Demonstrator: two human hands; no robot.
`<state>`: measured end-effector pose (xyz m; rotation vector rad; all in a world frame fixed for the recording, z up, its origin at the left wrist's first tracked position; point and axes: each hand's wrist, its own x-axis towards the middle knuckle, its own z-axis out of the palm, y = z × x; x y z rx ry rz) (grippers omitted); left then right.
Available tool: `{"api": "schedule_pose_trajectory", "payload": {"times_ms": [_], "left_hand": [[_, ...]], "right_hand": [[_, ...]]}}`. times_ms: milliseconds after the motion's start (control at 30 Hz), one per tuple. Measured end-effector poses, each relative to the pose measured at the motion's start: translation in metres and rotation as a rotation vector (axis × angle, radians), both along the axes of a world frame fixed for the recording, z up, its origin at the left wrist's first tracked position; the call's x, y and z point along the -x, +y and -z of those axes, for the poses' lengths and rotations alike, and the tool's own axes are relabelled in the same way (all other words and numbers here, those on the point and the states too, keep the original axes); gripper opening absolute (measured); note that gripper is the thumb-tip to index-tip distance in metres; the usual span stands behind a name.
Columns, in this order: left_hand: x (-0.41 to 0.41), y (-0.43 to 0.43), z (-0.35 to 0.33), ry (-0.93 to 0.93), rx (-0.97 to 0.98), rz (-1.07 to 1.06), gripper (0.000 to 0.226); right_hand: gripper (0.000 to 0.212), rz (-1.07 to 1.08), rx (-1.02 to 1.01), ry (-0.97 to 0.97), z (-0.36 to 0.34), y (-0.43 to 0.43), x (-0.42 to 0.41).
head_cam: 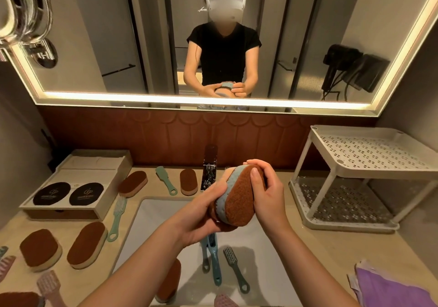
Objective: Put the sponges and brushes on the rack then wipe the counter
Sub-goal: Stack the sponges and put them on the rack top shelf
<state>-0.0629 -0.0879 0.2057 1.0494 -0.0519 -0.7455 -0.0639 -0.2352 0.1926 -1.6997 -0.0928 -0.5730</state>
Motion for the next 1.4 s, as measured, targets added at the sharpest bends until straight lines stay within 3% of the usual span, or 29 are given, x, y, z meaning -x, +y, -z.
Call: {"api": "schedule_pose_trajectory", "payload": {"times_ms": [133, 233, 367, 467, 567, 667, 767, 933, 1067, 1267, 1400], "left_hand": [[-0.011, 0.004, 0.0, -0.136, -0.148, 0.004, 0.034], [-0.027, 0.01, -0.002, -0.284, -0.353, 0.025, 0.044], [-0.04, 0.01, -0.011, -0.41, -0.462, 0.2, 0.053], [-0.048, 0.01, -0.022, -0.426, -0.501, 0.309, 0.048], [-0.054, 0.013, -0.025, -0.424, -0.542, 0.365, 0.051], [-0.055, 0.008, -0.02, -0.489, -0.56, 0.195, 0.068], [-0.05, 0.007, -0.015, -0.68, -0.618, -0.039, 0.084], [-0.048, 0.008, -0.01, -1.006, -0.768, 0.009, 0.092], [-0.056, 0.003, -0.022, -1.167, -0.913, -0.142, 0.08], [-0.082, -0.018, -0.053, -1.164, -0.925, -0.12, 0.068], [-0.103, -0.056, -0.072, -1.23, -0.905, -0.075, 0.075]], "right_hand": [[0.019, -0.095, 0.04, 0.228, -0.009, -0.014, -0.005], [0.021, -0.206, -0.066, 0.478, -0.025, -0.02, -0.008], [0.026, -0.301, -0.051, 0.631, -0.034, -0.019, -0.013], [0.038, -0.309, -0.033, 0.641, -0.031, -0.017, -0.017], [0.03, -0.291, -0.071, 0.587, -0.029, -0.014, -0.016], [0.019, -0.162, -0.13, 0.492, -0.026, -0.012, -0.018], [0.021, -0.09, -0.29, 0.492, -0.026, -0.013, -0.019], [0.013, -0.094, -0.647, 0.602, -0.031, -0.016, -0.022], [0.017, -0.207, -0.832, 0.722, -0.038, -0.016, -0.025], [0.028, -0.226, -0.532, 0.81, -0.054, -0.048, -0.042], [0.037, -0.213, -0.541, 0.765, -0.069, -0.085, -0.06]]}}
